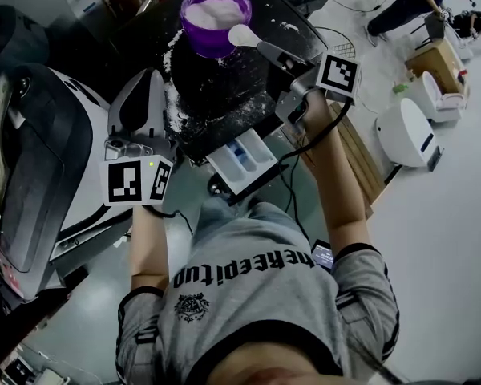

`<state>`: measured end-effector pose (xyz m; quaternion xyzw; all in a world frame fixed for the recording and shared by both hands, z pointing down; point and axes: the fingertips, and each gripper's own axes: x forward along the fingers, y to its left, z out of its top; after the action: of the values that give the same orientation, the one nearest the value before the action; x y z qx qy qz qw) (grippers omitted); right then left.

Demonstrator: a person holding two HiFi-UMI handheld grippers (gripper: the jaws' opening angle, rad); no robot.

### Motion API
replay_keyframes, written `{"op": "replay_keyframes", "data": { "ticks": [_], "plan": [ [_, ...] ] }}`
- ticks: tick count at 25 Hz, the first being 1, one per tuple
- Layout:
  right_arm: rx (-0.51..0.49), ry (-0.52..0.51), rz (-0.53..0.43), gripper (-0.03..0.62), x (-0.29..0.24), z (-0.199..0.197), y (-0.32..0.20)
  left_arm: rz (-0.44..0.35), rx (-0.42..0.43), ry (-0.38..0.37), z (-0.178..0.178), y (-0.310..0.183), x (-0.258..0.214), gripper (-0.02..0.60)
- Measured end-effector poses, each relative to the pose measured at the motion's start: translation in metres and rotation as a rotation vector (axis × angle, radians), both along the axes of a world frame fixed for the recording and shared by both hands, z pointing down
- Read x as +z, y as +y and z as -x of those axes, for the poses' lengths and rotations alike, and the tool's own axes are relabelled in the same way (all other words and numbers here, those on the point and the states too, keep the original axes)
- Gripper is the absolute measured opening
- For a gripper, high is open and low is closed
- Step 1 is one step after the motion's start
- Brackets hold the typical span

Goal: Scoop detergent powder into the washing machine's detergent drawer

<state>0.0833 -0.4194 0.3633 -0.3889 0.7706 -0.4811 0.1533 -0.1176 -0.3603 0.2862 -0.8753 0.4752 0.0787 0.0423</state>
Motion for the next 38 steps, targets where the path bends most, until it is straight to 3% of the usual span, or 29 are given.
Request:
{"op": "replay_keyframes", "data": {
  "ticks": [16, 30, 38],
  "plan": [
    [-0.124, -0.015, 0.044, 0.006, 0.036, -0.017, 0.111, 0.02, -0.099, -0.029, -0.055, 0.102, 0.004, 0.003],
    [-0.231, -0.063, 0.1, 0.006, 0.075, -0.021, 0.191, 0.015, -0.229, -0.016, -0.066, 0.19, 0.013, 0.003],
    [-0.276, -0.086, 0.185, 0.006, 0.117, -0.015, 0.217, 0.02, -0.295, -0.026, -0.067, 0.218, 0.016, 0.003]
  ]
}}
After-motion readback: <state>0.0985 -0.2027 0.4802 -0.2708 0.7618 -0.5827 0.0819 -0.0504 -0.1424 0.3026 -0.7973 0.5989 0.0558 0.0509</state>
